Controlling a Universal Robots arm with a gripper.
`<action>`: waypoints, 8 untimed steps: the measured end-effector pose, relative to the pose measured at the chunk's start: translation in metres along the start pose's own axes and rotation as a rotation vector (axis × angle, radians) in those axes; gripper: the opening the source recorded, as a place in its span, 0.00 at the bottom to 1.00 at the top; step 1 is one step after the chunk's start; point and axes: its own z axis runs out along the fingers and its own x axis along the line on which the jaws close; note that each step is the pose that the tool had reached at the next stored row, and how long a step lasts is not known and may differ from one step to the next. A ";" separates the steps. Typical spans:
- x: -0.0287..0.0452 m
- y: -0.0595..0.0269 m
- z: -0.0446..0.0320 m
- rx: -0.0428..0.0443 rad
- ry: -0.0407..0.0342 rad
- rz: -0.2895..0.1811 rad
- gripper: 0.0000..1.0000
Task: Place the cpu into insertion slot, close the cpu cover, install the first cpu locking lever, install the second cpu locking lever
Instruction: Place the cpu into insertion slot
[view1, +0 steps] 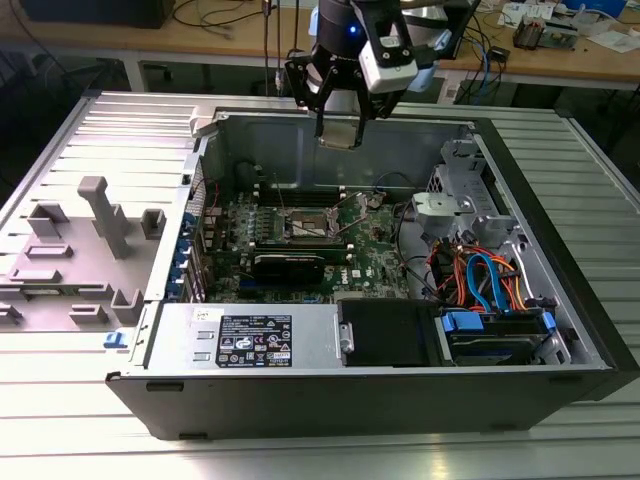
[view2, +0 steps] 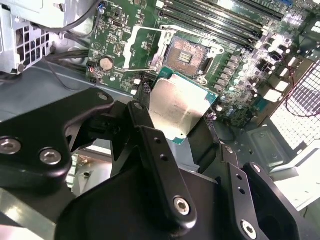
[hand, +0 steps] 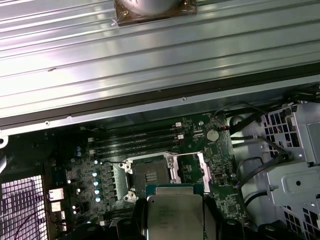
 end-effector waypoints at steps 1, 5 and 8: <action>0.0000 0.0000 0.0000 -0.0002 -0.0008 0.009 0.55; 0.0000 -0.0003 0.0004 -0.0015 -0.0071 0.079 0.55; -0.0001 -0.0004 0.0006 -0.0023 -0.0105 0.117 0.55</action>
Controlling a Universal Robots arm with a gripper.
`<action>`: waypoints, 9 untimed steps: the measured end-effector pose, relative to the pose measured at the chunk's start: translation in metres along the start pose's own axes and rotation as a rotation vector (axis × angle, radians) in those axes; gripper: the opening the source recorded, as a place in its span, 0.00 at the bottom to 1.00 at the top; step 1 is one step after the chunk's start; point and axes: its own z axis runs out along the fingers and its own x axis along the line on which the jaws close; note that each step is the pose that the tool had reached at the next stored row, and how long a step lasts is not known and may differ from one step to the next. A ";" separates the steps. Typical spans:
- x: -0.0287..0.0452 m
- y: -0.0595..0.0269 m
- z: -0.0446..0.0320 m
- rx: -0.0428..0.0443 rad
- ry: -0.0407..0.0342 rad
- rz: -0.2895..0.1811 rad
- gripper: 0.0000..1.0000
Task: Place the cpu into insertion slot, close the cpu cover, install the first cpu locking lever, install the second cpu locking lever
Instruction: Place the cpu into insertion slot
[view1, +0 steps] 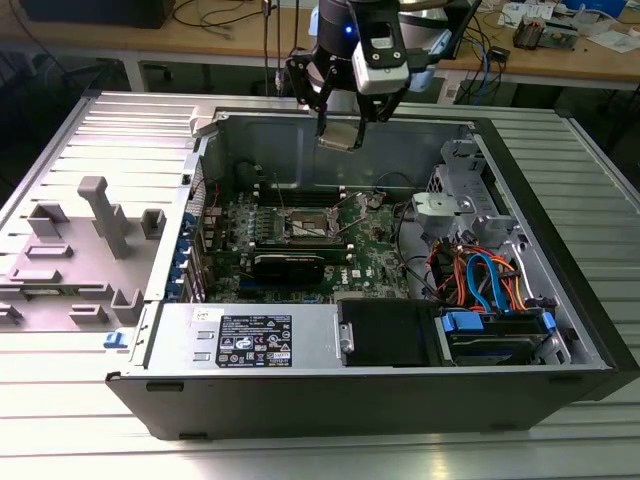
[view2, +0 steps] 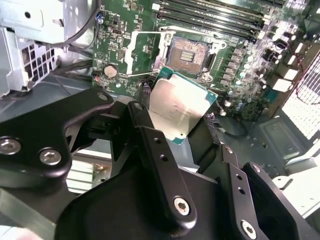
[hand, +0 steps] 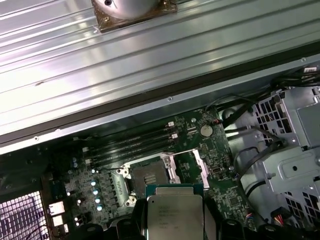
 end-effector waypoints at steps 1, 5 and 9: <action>0.0000 0.0000 0.0000 -0.0002 -0.0008 0.009 0.55; -0.0001 -0.0002 0.0002 -0.0009 -0.0043 0.047 0.55; -0.0002 -0.0006 0.0004 -0.0023 -0.0102 0.114 0.55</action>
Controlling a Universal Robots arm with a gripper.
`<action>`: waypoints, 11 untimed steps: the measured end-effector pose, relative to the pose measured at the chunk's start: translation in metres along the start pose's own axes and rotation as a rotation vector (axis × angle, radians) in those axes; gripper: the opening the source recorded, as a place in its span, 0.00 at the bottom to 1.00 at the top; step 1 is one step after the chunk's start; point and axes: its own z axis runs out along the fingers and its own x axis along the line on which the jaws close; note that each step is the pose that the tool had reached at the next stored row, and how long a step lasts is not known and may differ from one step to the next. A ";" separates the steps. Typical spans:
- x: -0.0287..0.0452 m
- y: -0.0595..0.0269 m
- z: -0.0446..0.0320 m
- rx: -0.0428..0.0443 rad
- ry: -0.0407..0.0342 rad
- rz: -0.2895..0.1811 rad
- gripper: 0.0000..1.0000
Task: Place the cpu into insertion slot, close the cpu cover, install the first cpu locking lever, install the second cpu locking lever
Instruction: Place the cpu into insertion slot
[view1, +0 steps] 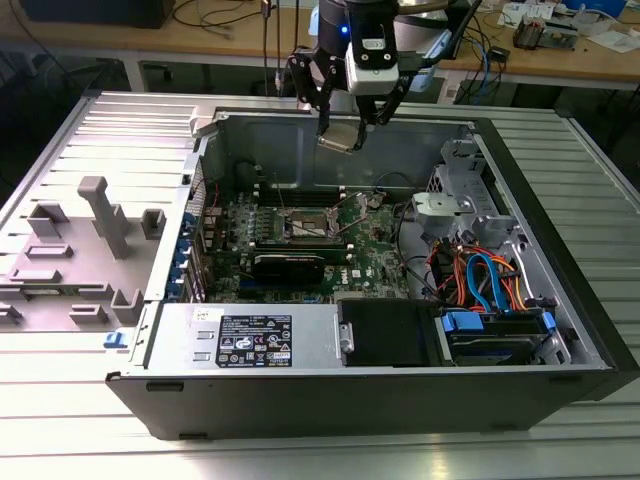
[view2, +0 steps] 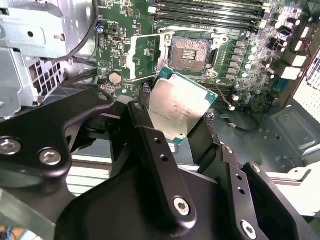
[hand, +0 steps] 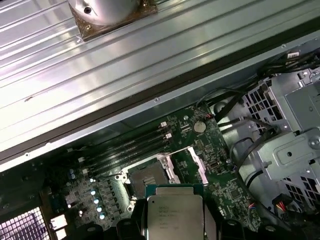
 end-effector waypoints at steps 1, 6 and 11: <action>0.0000 0.0000 0.0000 -0.0002 -0.0011 0.012 0.55; -0.0001 -0.0003 0.0003 -0.0015 -0.0075 0.084 0.55; -0.0001 -0.0003 0.0006 -0.0030 -0.0138 0.154 0.55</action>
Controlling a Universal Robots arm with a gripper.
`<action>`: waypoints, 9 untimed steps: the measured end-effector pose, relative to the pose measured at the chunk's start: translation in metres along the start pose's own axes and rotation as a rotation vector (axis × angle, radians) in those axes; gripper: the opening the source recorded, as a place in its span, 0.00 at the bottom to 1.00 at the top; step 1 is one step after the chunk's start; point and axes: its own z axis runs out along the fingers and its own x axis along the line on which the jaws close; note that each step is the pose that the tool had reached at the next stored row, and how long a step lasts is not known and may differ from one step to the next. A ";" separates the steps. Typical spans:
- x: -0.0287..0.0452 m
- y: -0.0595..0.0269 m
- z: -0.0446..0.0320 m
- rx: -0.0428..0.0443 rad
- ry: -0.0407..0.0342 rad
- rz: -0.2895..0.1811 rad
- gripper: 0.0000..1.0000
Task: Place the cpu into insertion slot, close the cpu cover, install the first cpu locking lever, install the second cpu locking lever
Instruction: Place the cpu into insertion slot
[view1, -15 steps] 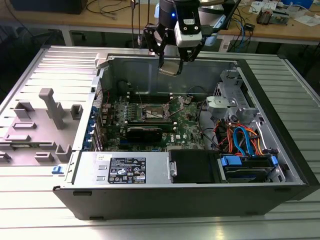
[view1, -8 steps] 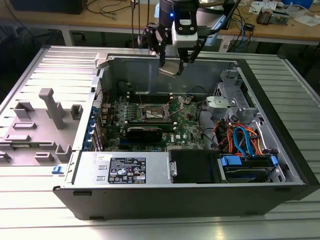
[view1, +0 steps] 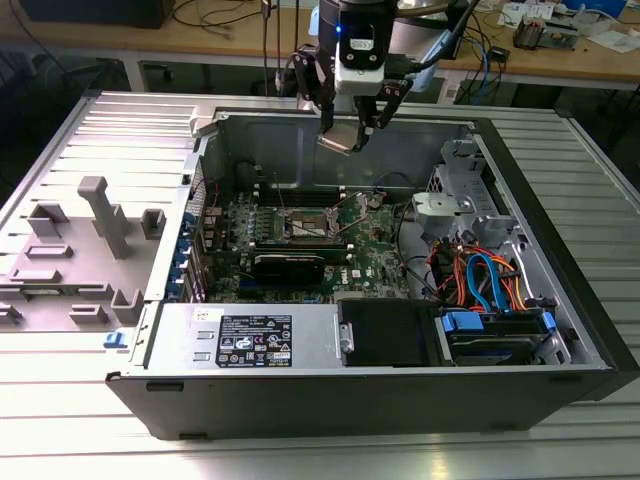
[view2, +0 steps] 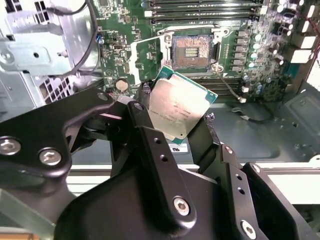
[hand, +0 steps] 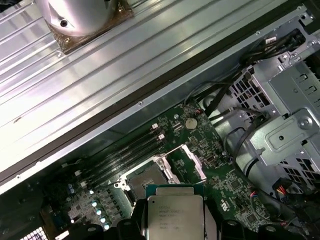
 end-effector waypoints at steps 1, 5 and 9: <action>0.0000 0.0000 0.0000 -0.0003 -0.0015 0.017 0.55; 0.0000 0.0000 0.0001 -0.0015 -0.0067 0.075 0.55; 0.0000 0.0000 0.0002 -0.0028 -0.0124 0.139 0.55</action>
